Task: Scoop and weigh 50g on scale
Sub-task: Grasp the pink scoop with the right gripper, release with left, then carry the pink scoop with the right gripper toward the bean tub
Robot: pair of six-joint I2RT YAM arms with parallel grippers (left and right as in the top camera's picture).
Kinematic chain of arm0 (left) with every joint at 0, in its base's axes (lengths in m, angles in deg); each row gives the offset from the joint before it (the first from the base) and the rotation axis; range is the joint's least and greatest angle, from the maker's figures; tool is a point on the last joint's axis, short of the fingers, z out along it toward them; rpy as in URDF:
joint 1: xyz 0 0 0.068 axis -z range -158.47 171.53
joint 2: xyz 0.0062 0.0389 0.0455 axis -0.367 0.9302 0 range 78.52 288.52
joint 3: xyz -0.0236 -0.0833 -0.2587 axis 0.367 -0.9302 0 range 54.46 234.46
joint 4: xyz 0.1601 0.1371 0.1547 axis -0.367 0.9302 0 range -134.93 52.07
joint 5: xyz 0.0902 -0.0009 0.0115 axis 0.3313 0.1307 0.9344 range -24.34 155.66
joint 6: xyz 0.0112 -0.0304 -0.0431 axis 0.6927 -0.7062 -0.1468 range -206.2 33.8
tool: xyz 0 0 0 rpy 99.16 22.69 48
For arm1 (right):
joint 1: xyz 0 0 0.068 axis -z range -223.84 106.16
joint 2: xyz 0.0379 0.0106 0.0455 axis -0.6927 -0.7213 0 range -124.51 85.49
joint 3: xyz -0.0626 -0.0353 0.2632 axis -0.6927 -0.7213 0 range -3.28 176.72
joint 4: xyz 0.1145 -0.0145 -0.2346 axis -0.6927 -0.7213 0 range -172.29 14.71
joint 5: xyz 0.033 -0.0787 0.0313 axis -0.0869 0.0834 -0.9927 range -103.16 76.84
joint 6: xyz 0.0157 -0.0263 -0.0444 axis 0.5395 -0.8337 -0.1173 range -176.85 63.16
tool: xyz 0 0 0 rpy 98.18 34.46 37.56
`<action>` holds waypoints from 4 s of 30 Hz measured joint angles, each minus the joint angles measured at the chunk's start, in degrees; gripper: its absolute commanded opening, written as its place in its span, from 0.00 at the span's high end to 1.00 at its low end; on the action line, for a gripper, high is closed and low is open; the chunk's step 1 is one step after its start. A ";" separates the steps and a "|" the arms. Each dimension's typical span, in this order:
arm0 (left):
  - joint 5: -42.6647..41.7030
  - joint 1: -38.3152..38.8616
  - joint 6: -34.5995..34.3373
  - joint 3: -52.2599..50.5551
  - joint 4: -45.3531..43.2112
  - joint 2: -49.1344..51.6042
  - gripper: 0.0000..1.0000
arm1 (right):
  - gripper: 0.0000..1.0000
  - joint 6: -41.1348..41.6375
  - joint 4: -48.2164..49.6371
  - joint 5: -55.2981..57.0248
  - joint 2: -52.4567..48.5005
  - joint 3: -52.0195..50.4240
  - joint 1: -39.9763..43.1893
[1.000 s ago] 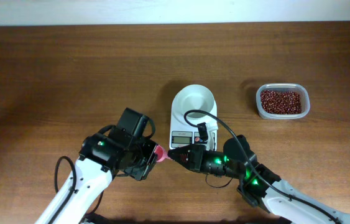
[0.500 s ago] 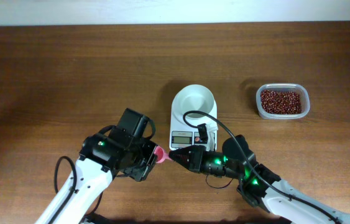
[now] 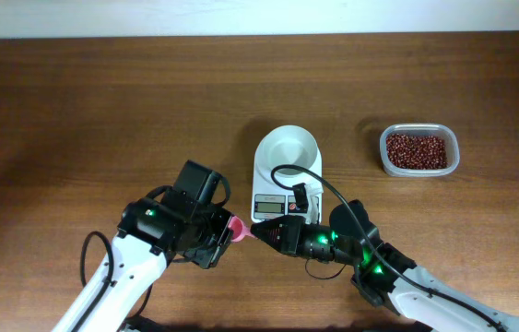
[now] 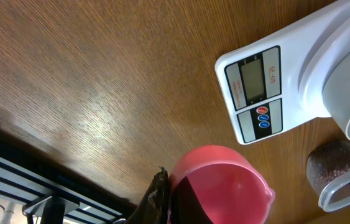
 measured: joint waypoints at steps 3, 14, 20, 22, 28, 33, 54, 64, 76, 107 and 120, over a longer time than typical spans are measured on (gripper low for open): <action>0.00 0.00 0.00 0.00 -0.02 0.00 1.00 | 0.88 0.04 0.00 -0.02 0.00 0.00 0.00; 0.46 0.00 1.57 0.00 -0.28 0.00 1.00 | 0.84 0.00 -0.39 -1.97 0.00 0.00 0.00; 0.66 0.00 4.61 0.00 0.15 0.00 1.00 | 0.84 0.04 -0.39 -1.97 0.00 0.00 0.00; 0.96 0.00 5.01 0.00 0.70 0.00 1.00 | 0.84 -0.02 -0.44 -1.97 0.00 0.00 0.00; 1.05 0.00 5.27 0.00 0.85 0.00 1.00 | 0.85 -0.04 -0.46 -2.40 0.00 0.00 0.00; 1.05 0.00 5.38 0.00 0.87 0.00 1.00 | 0.93 -0.07 -0.76 -2.40 0.00 0.00 0.00; 2.97 0.00 6.10 0.00 1.14 0.00 0.01 | 0.96 -14.86 -13.62 -4.39 -0.07 0.42 6.54; 7.30 0.00 6.21 0.00 0.15 0.00 0.01 | 0.96 -22.51 -17.27 -9.73 -0.02 0.42 9.73; 9.01 0.00 6.23 0.00 -3.26 0.00 0.01 | 0.96 -26.99 -29.77 -8.57 21.05 0.57 16.90; 9.03 0.00 6.23 0.00 -4.59 0.00 0.01 | 0.96 -27.82 -30.86 -26.38 30.45 0.57 49.72; 9.05 0.00 6.47 0.00 -4.57 0.00 0.49 | 0.96 -27.52 -30.82 -44.04 30.49 0.57 68.43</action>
